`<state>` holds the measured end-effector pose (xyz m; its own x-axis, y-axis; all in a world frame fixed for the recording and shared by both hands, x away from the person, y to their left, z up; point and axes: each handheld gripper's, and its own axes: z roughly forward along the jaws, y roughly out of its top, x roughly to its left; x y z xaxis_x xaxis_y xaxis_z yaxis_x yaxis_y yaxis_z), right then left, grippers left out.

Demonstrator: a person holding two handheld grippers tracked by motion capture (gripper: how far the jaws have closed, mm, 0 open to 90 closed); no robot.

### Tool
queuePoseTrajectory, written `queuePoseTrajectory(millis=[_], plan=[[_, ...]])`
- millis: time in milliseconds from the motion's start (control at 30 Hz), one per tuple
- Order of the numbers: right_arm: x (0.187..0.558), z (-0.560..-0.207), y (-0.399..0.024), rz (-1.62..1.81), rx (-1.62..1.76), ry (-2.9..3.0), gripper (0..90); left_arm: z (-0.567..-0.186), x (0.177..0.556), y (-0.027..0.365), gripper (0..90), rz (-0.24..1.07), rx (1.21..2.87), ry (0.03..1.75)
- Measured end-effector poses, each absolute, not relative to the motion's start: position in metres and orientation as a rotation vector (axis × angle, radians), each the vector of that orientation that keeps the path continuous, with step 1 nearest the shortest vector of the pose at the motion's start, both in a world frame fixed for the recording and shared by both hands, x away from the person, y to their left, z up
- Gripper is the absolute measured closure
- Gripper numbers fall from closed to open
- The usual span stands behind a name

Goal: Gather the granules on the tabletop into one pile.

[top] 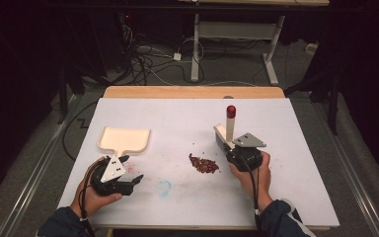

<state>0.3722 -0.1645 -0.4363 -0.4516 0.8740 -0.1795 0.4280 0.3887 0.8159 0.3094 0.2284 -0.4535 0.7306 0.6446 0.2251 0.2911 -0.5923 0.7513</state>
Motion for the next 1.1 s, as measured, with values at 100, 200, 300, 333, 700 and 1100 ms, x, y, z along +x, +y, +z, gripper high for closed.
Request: queuePoseTrajectory(millis=[100, 200, 300, 333, 700, 1100], plan=[[0.373, -0.441, -0.153, 0.936, 1.069, 2.047, 67.2, -0.454, 0.309, 0.228, 21.5, 0.63, 2.214, 0.701], [0.367, -0.444, -0.136, 0.937, 1.029, 2.081, 66.9, -0.454, 0.309, 0.229, 21.5, 0.63, 2.212, 0.701], [0.356, -0.445, -0.118, 0.932, 0.953, 2.121, 66.9, -0.454, 0.309, 0.229, 21.5, 0.632, 2.213, 0.701], [0.353, -0.445, -0.114, 0.944, 0.941, 2.131, 67.0, -0.454, 0.309, 0.229, 21.5, 0.631, 2.213, 0.7], [0.364, -0.426, -0.117, 0.979, 0.876, 2.144, 67.1, -0.453, 0.309, 0.23, 21.5, 0.634, 2.211, 0.704], [0.443, -0.441, -0.124, 1.105, 0.456, 2.301, 67.1, -0.455, 0.314, 0.229, 21.5, 0.627, 2.22, 0.717]])
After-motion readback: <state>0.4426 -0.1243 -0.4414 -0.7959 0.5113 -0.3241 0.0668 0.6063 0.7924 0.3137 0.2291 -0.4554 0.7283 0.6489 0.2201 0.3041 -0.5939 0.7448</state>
